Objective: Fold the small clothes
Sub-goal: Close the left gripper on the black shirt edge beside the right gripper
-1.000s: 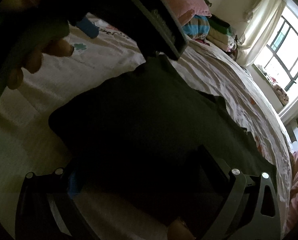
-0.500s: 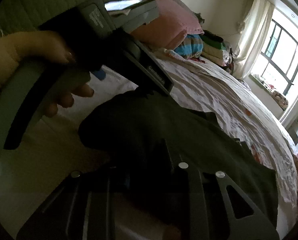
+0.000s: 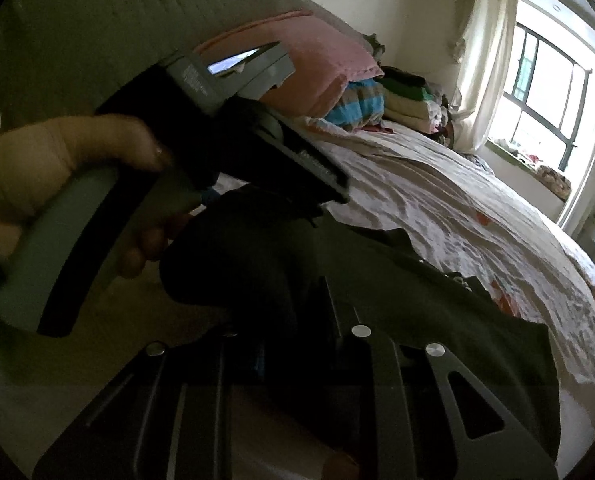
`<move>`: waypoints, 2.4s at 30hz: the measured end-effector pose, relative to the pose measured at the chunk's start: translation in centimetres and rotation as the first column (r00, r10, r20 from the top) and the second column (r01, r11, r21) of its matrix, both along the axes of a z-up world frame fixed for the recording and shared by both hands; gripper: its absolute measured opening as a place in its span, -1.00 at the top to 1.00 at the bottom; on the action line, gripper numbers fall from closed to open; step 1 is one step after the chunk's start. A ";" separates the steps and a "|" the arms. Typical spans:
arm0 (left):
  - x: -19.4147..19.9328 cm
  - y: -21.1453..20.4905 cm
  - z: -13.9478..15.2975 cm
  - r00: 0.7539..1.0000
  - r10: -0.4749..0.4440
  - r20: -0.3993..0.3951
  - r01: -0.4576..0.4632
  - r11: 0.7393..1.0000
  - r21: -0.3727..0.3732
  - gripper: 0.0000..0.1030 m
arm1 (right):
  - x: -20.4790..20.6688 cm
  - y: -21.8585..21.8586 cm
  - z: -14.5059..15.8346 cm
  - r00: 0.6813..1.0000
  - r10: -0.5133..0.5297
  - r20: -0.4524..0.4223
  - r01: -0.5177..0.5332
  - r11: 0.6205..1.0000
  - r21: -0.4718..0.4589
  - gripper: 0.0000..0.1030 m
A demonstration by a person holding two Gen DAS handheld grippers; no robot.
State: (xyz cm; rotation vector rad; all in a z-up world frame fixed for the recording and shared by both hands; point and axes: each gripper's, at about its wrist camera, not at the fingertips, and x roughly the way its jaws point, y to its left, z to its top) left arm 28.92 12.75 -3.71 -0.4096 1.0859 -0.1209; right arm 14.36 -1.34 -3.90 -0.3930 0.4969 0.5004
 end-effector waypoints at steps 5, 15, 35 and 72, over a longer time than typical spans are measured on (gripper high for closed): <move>-0.2 -1.3 0.8 1.000 -0.004 0.006 0.004 0.998 -0.056 0.42 | -0.2 -0.8 0.7 1.000 -0.020 -0.013 0.020 0.999 0.037 0.66; -1.7 -5.3 5.4 0.992 -0.055 0.114 0.053 0.998 0.016 0.69 | -1.2 -4.3 3.0 0.997 -0.076 -0.030 0.079 0.987 0.138 0.67; -3.5 -13.5 10.1 0.971 -0.143 0.190 0.123 0.986 0.114 0.69 | -3.4 -12.2 5.6 0.982 -0.188 -0.004 0.183 0.952 0.244 0.73; -1.6 -25.2 6.3 0.956 -0.279 0.094 0.256 0.946 0.199 0.52 | -2.4 -21.9 1.6 0.925 -0.326 -0.196 0.374 0.876 0.305 0.78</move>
